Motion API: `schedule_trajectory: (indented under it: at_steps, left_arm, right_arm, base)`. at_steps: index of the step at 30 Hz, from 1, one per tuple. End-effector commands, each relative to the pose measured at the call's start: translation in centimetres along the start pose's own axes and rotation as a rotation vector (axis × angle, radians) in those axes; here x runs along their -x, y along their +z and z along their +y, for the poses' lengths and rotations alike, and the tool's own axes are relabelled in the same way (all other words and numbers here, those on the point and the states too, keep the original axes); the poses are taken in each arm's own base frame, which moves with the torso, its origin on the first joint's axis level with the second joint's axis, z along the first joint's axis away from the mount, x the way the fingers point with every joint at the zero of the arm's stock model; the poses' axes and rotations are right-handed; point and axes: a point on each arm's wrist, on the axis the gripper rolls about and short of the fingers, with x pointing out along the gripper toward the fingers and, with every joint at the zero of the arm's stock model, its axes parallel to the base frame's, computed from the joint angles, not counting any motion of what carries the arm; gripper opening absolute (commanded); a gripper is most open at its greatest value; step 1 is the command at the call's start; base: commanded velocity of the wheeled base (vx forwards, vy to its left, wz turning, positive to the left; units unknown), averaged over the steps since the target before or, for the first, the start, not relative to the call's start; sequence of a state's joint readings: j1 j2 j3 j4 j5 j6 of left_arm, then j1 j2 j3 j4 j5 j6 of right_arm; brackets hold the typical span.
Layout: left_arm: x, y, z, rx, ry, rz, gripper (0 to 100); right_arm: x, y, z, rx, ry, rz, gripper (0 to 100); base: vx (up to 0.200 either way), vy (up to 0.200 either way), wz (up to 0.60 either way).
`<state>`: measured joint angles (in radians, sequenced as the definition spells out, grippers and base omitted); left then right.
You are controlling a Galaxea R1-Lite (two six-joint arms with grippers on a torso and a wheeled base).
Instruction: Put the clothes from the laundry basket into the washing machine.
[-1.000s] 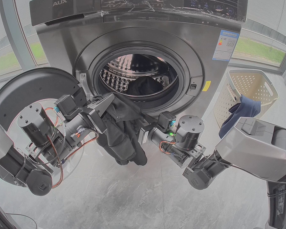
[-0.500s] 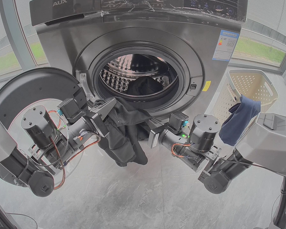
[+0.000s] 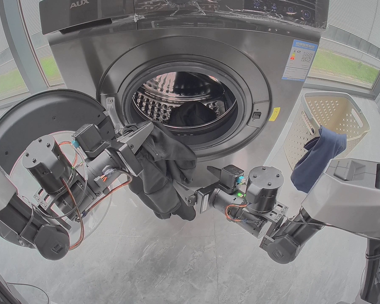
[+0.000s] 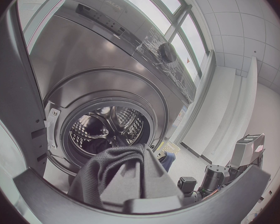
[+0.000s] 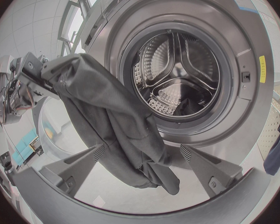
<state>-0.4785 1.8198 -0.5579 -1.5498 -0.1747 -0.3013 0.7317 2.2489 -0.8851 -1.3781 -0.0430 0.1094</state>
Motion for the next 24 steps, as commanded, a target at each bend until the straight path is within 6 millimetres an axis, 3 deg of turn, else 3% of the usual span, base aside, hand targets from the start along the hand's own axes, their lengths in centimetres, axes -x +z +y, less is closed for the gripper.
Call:
schedule_trajectory:
  at_steps: [1, 6, 13, 24]
  left_arm:
    - [0.0, 0.1, 0.0, -0.001, -0.001, -0.002, 0]
    - [0.1, 0.1, 0.0, -0.001, 0.001, -0.001, 0]
    - [0.1, -0.1, 0.3, -0.004, 0.011, 0.006, 0]
    - [0.1, -0.1, 0.0, 0.000, 0.004, 0.003, 0]
  right_arm:
    - [-0.8, -0.7, 0.1, 0.002, 0.006, 0.000, 100]
    - [-2.2, 1.0, -0.2, -0.001, 0.003, -0.079, 100]
    - [-2.1, 2.4, -0.1, -0.002, 0.006, -0.124, 100]
    - [-2.8, 2.4, 0.0, -0.004, 0.015, -0.138, 100]
  base:
    - [0.000, 0.000, 0.00]
    - [0.000, 0.000, 0.00]
    - [0.000, 0.000, 0.00]
    - [0.000, 0.000, 0.00]
